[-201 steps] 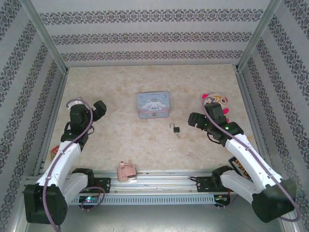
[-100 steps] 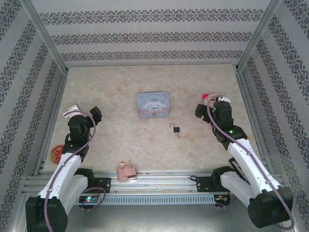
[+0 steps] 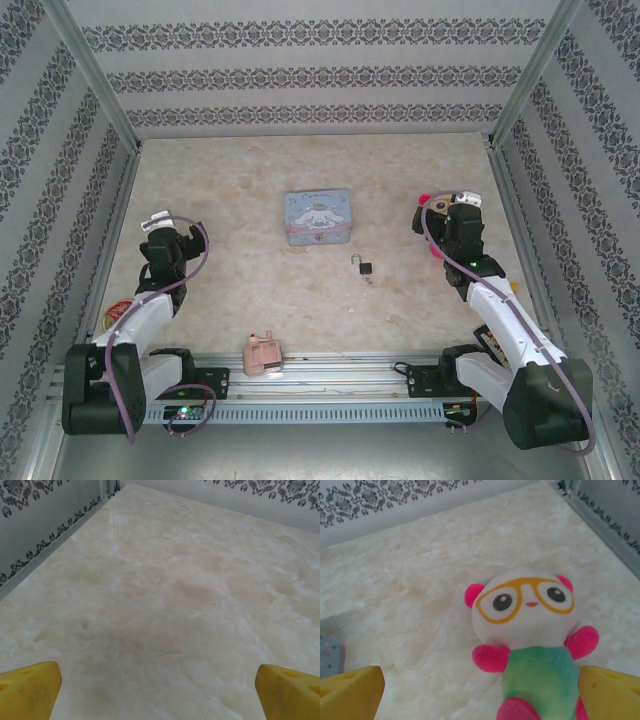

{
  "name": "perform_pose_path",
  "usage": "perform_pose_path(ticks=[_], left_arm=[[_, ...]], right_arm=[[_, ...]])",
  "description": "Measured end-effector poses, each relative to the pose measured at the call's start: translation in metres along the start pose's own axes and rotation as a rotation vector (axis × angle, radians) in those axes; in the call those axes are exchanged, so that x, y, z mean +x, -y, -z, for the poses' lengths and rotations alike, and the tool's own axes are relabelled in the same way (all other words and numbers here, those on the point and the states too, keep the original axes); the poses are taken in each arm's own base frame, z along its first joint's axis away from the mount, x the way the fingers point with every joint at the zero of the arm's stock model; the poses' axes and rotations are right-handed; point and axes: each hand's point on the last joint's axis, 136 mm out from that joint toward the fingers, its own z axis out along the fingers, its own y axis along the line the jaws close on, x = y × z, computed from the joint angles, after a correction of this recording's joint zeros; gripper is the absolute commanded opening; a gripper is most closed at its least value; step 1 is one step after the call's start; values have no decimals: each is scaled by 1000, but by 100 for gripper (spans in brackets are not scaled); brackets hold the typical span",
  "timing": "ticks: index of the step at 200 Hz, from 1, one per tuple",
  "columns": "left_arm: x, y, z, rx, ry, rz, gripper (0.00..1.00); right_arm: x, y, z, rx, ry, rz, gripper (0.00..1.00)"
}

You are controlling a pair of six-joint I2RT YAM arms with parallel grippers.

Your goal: Unlock a padlock with a key

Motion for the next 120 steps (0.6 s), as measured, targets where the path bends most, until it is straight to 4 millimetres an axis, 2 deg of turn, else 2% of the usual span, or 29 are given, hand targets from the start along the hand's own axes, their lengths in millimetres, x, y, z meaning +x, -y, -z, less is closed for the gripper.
perform_pose_path(ticks=[47,91,120], left_arm=[[8,7,-20,53,-2,-41,99],[11,23,-23,159,59,-78,99],[24,36,-24,248,72,-94,99]], right_arm=[[10,12,-5,29,93,90,98],[12,14,-1,19,180,164,98],[28,18,-1,12,203,207,98]])
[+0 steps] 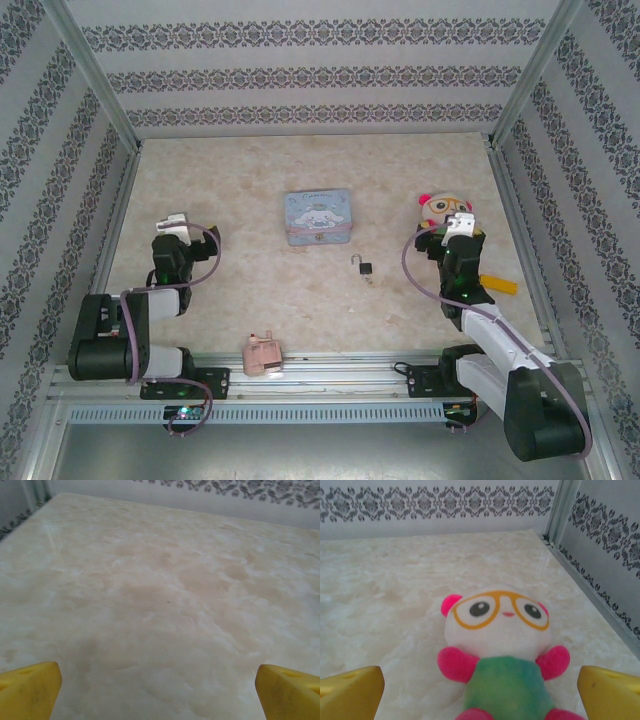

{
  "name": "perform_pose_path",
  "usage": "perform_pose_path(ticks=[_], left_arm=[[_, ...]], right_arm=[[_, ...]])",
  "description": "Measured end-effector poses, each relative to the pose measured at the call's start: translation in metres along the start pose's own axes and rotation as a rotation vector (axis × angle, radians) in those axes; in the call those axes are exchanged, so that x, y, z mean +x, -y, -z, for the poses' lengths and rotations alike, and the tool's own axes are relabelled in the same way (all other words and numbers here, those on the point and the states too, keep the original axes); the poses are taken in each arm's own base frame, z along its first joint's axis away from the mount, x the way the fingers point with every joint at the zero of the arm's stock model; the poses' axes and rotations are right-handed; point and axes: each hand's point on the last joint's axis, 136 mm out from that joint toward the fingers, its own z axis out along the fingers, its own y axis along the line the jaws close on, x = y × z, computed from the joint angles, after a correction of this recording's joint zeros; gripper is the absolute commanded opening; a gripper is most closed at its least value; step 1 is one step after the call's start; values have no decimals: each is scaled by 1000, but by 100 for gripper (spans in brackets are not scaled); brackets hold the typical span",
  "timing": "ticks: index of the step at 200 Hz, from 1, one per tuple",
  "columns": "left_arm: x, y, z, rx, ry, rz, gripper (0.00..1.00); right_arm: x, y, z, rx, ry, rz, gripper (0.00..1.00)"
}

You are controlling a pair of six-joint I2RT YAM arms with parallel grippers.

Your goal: Unlock a padlock with a key

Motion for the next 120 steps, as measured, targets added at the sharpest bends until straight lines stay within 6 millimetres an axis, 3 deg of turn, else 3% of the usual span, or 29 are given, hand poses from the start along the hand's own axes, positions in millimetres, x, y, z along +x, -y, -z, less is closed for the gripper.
perform_pose_path(ticks=[79,120], left_arm=[[21,37,-13,236,9,-78,99],[-4,42,-30,218,38,-106,99]], right_arm=[[9,-9,-2,-56,59,29,98],[22,-18,-10,-97,64,33,98]])
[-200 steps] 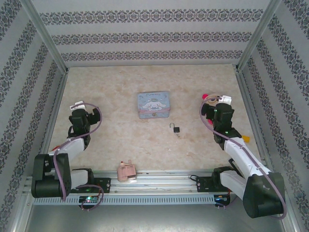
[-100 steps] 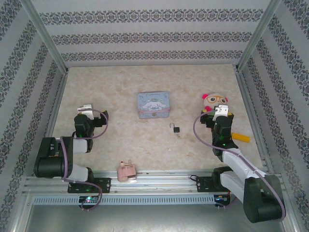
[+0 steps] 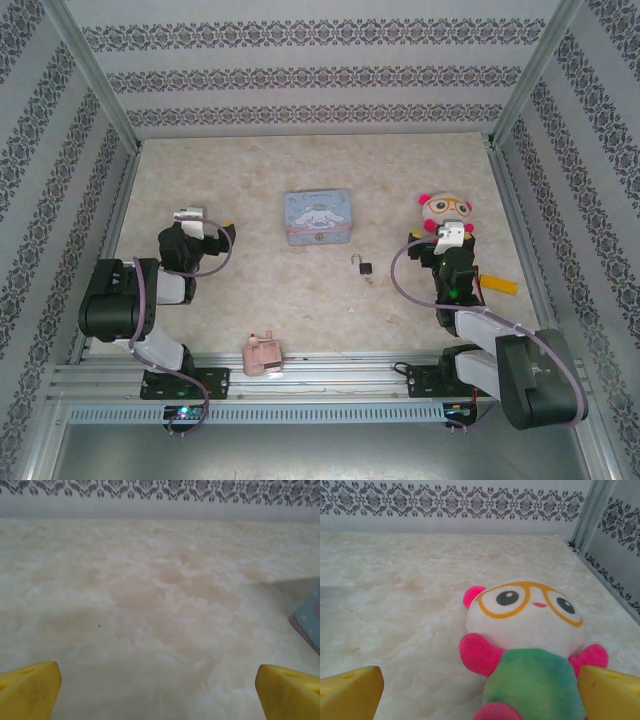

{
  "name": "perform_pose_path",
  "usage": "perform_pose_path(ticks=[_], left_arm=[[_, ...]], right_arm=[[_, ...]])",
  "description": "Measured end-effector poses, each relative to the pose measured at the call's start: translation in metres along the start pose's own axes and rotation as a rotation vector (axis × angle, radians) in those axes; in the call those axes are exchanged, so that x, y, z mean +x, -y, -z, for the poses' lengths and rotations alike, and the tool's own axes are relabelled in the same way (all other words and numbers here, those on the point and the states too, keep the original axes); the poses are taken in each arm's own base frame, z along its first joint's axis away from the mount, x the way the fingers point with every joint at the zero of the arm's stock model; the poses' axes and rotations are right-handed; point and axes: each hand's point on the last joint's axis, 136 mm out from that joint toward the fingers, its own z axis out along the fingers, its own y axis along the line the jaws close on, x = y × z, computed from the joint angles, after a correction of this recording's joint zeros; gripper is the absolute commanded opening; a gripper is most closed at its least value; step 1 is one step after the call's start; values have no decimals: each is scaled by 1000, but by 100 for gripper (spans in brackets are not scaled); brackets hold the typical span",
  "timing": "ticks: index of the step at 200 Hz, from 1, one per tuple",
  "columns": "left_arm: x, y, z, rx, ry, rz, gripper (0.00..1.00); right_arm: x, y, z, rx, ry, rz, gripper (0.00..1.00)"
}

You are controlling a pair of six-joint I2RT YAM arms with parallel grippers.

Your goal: Unlock a padlock with a key

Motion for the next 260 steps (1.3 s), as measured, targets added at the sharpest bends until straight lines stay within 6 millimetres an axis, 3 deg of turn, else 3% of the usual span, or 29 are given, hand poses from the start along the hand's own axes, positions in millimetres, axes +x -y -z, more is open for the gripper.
perform_pose_path(ticks=[59,112,174,222,260], left_arm=[[10,-14,-1,-114,-43,0,99],[10,-16,0,-124,-44,0,99],[10,-15,0,-123,-45,0,99],[13,-15,0,-123,-55,1,99],[13,-15,0,-120,-55,1,99]], right_arm=[[5,-3,-15,0,35,12,98],[30,5,-29,39,-1,17,98],[14,36,-40,114,34,-87,98],[-7,7,-68,-47,-1,-73,98],[4,-2,-68,-100,-51,-62,98]])
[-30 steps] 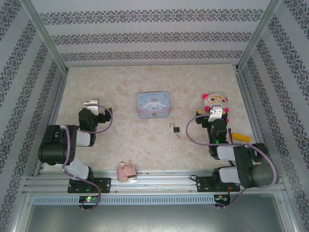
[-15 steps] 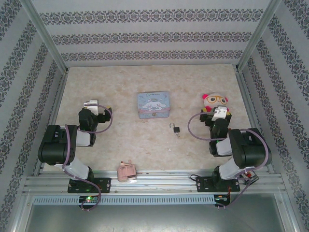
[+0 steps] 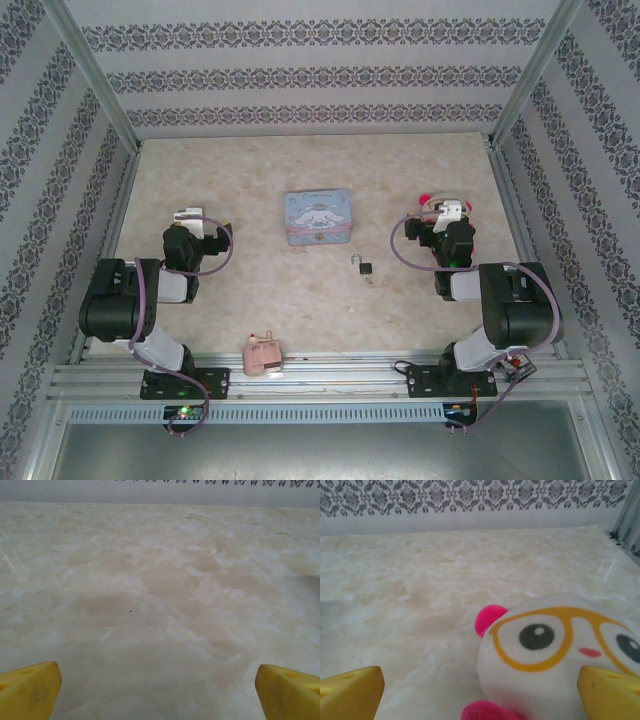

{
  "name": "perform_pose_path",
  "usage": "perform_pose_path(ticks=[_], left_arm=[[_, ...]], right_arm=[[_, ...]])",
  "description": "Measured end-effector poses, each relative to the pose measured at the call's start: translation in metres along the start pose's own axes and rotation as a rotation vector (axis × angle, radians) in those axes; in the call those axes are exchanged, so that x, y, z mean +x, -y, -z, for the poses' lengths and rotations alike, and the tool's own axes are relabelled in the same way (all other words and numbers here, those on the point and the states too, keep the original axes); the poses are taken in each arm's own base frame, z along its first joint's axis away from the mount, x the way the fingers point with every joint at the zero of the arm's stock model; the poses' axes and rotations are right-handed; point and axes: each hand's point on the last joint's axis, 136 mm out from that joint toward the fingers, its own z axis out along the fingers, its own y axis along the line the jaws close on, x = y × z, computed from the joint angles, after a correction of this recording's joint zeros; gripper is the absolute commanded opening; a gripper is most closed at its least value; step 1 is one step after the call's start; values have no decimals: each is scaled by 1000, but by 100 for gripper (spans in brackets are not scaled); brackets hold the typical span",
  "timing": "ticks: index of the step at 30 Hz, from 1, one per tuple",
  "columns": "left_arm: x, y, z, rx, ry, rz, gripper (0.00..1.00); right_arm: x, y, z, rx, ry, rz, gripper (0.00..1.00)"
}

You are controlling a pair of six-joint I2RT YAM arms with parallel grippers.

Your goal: Unlock a padlock with a key

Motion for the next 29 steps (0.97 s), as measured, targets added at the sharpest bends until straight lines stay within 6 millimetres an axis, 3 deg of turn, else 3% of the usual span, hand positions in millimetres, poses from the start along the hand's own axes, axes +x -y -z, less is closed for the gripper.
perform_pose_path(ticks=[29], left_arm=[[0,0,0,0,0,0,99]], right_arm=[[6,-2,0,-13,-24,-1,98]])
